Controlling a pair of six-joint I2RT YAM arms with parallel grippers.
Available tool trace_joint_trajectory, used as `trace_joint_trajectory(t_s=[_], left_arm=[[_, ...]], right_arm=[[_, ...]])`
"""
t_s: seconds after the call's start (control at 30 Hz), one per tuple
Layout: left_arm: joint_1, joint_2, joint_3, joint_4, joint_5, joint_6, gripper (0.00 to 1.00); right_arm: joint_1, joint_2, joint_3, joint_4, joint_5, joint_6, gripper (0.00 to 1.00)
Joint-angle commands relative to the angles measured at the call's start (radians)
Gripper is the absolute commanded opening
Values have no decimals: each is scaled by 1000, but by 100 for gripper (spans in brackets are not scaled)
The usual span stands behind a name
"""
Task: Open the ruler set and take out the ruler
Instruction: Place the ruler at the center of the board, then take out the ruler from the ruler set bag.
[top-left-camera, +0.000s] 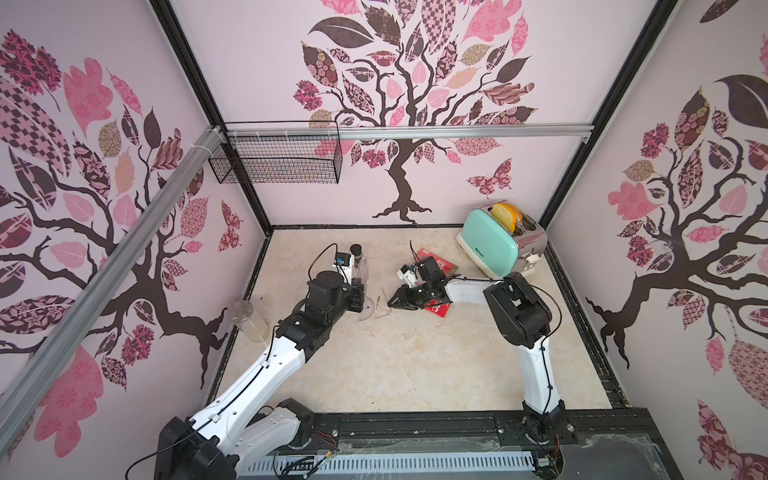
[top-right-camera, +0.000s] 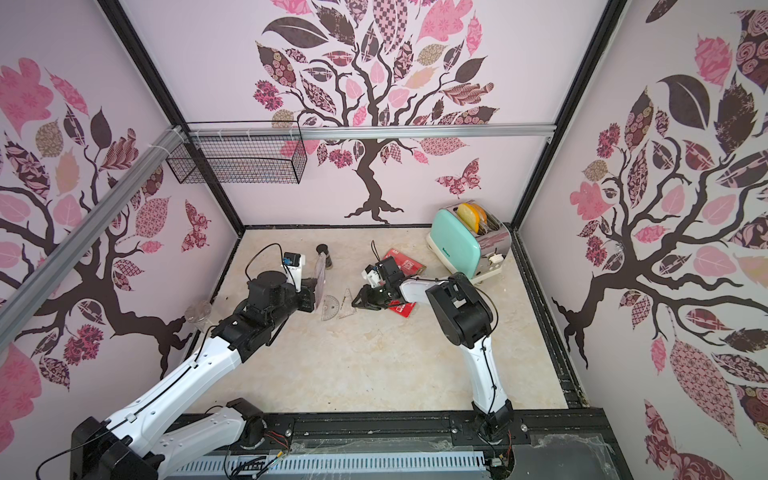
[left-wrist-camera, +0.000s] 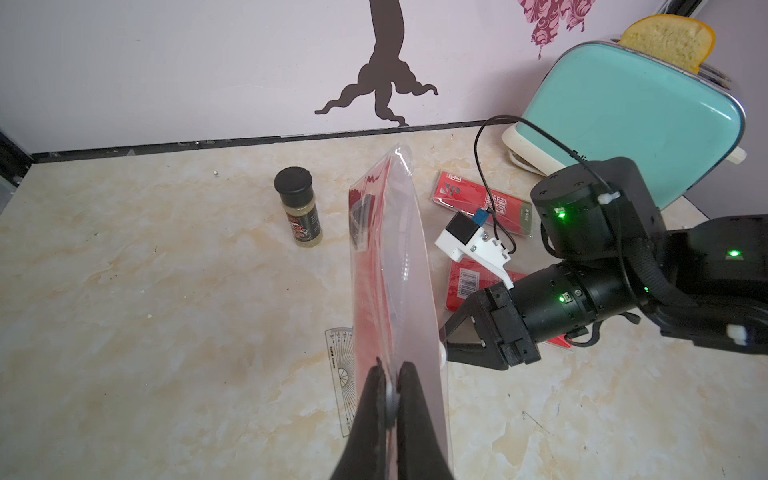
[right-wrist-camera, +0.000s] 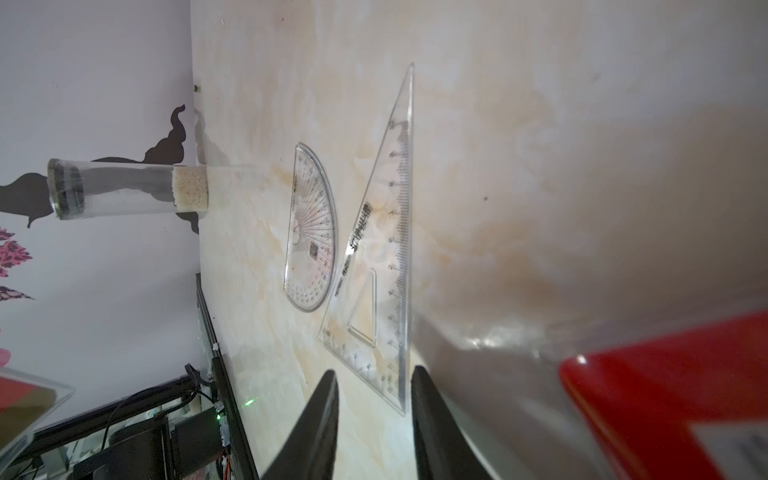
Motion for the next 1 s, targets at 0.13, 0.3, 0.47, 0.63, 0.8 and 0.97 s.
trace_joint_trajectory(t_s=[0.13,0.3,0.47,0.63,0.8,0.97], left_arm=[[4,40,1,11,11,9,0],[6,78,12,39,38,0,0],[5,116,27,64,84,-8,0],[5,127,35,78,126,-15,0],[4,133,38,82,148,-19,0],[3,149,38,97,171,-27,0]], right_arm=[[0,-316,-103,-22,52,-52,20],[21,-445,-150,60,-23,11,10],[86,-457,-126,94,-40,46,7],[108,-429,-100,119,-39,71,6],[111,-408,-71,122,-38,73,6],[111,-361,-41,121,-36,67,6]])
